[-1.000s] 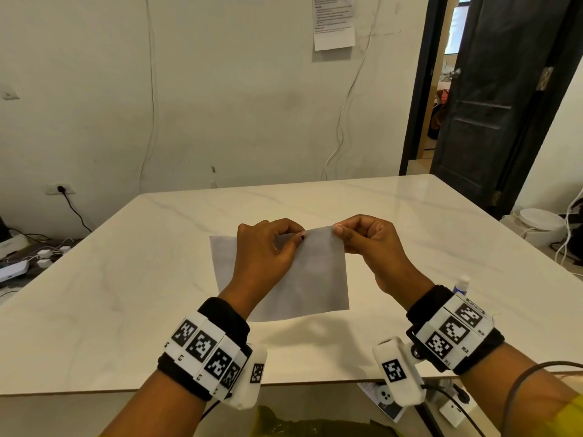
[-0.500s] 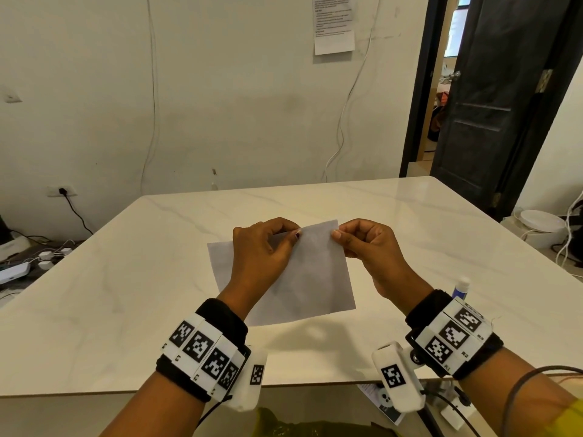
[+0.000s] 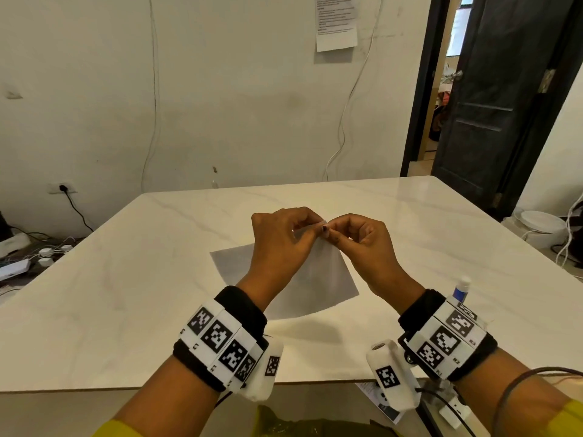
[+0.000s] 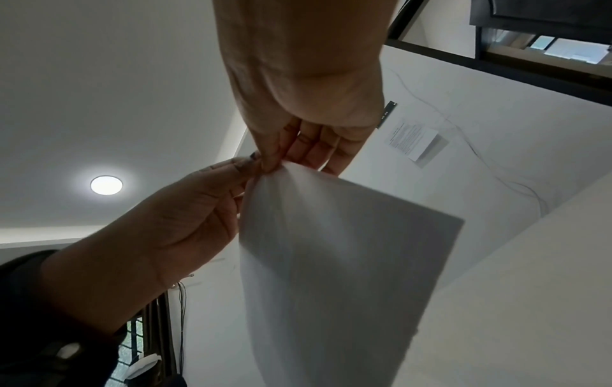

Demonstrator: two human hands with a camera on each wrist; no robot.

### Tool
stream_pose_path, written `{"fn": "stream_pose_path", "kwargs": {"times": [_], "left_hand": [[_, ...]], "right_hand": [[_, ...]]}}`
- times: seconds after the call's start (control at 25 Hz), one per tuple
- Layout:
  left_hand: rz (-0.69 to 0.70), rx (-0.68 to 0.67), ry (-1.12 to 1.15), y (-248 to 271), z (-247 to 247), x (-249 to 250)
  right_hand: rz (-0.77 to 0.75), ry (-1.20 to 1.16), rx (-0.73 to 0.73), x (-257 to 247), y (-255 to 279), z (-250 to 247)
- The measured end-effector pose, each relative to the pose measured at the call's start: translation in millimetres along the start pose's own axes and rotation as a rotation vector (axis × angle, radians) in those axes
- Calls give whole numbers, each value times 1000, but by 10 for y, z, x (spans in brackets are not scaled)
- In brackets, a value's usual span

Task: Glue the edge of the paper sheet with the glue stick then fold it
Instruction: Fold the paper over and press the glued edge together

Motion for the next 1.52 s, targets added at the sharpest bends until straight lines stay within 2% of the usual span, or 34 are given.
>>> {"fn": "stream_pose_path", "kwargs": {"times": [0.16, 0.4, 0.76, 0.92, 1.2, 1.32, 1.52], "left_hand": [[36, 65, -8, 41, -39, -13], [1, 168, 66, 36, -179, -53], [13, 255, 79, -7, -379, -82], [30, 253, 74, -5, -441, -88], [-36, 269, 106, 8, -479, -225], [-85, 285, 167, 18, -458, -297], [-136, 357, 279, 5, -503, -333]], "right_hand": [[68, -61, -41, 55, 17, 13], [158, -72, -62, 238, 103, -29], [183, -140, -88, 441, 230, -106], [181, -137, -83, 510, 284, -137], [186, -149, -93, 564, 333, -158], [168, -152, -49, 540, 312, -161], [233, -347, -1, 475, 216, -68]]}}
Point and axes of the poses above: each hand's wrist, its own y-axis away from the middle knuckle, its own z-axis out of the palm, x = y × z, the point moved 5 cm from there along -y, towards the middle knuckle, and after that the axes turned 7 degrees about -z, right-handed, at the moved point
